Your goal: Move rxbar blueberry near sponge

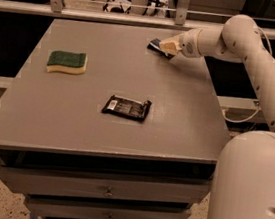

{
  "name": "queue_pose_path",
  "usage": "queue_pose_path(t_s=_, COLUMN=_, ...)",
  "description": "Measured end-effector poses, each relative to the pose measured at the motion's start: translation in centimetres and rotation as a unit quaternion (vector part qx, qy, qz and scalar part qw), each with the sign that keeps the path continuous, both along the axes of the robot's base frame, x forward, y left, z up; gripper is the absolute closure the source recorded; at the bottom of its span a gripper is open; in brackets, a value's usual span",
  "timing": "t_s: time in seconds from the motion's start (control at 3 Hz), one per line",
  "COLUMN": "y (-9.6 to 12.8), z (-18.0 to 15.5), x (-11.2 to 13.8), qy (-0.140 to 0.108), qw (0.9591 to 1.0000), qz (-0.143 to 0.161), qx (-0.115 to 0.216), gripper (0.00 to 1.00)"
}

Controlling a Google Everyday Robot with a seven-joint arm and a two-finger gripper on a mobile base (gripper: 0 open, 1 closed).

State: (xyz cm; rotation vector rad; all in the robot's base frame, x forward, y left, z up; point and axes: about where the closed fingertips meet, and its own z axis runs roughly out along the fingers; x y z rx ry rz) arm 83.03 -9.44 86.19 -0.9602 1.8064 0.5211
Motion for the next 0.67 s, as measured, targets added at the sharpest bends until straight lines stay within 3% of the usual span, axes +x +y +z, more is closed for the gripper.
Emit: queue_pose_path(t_s=0.67, y=-0.35, z=0.45, x=-0.35, qy=0.000, qw=0.9999, qz=-0.012, qx=0.003, gripper=0.44)
